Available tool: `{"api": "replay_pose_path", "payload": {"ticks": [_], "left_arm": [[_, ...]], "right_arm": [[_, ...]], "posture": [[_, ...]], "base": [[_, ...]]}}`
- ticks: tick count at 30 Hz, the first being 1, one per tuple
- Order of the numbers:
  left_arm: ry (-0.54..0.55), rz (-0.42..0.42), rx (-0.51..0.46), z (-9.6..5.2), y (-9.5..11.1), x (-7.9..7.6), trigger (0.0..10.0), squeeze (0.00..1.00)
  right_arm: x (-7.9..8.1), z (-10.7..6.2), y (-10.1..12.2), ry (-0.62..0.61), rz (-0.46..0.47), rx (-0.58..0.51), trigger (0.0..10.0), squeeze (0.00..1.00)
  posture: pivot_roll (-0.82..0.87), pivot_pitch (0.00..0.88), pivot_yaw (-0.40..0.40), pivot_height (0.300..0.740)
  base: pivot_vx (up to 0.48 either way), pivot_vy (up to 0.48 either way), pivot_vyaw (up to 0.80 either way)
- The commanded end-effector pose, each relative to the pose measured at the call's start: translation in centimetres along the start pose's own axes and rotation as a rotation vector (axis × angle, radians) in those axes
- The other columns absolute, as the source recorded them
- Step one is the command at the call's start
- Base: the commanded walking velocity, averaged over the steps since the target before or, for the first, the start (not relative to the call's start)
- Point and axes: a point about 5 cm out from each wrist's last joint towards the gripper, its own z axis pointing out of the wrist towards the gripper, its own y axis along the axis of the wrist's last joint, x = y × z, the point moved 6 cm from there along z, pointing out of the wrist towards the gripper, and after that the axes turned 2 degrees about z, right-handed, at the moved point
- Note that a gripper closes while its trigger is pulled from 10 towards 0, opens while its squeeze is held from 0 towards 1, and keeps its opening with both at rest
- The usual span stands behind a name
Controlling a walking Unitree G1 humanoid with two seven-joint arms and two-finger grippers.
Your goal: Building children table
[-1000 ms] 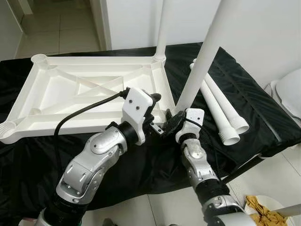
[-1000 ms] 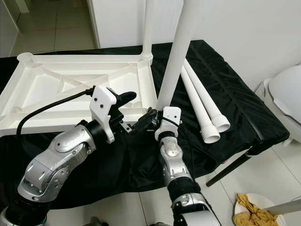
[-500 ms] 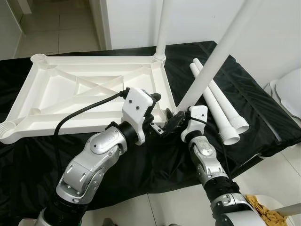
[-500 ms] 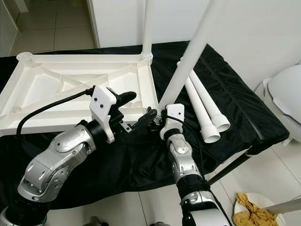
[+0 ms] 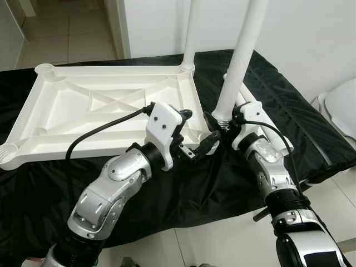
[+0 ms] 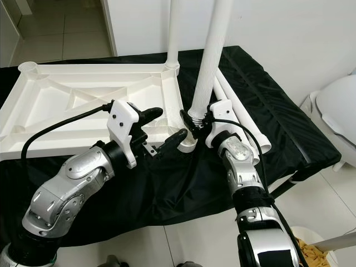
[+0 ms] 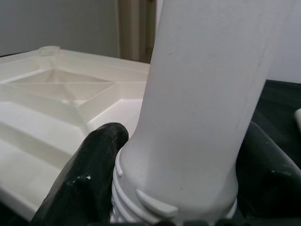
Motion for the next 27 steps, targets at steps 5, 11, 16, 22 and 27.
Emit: {"api": "replay_pose_path", "payload": {"ticks": [5, 11, 16, 22, 27], "left_arm": [[-0.026, 0.009, -0.007, 0.1, 0.2, -0.2, 10.0, 0.00], [-0.013, 0.006, 0.005, 0.3, 0.0, 0.1, 10.0, 0.00], [0.007, -0.002, 0.030, 1.1, -0.3, 0.9, 10.0, 0.00], [0.018, -0.126, 0.057, 2.5, -0.5, 1.9, 10.0, 1.00], [0.026, -0.241, 0.079, 4.1, 0.0, 2.8, 10.0, 0.00]], "right_arm": [[0.0, 0.2, 0.5, 0.041, 0.015, -0.008, 0.0, 0.00], [0.4, -0.1, 0.0, 0.084, 0.025, 0.012, 1.2, 0.00], [1.3, -0.7, -0.8, 0.134, 0.021, 0.048, 10.0, 0.00], [1.9, -1.3, -0.7, 0.205, -0.042, 0.050, 10.0, 0.00], [2.2, -1.7, -0.6, 0.260, -0.112, 0.052, 10.0, 0.00]], "posture": [[-0.02, 0.074, -0.009, 0.740], [-0.02, 0.070, -0.009, 0.740], [-0.02, 0.063, -0.008, 0.740], [-0.04, 0.049, -0.004, 0.740], [-0.05, 0.037, -0.001, 0.740]], "base": [[0.000, 0.000, 0.00], [0.000, 0.000, 0.00], [0.000, 0.000, 0.00], [0.000, 0.000, 0.00], [0.000, 0.000, 0.00]]}}
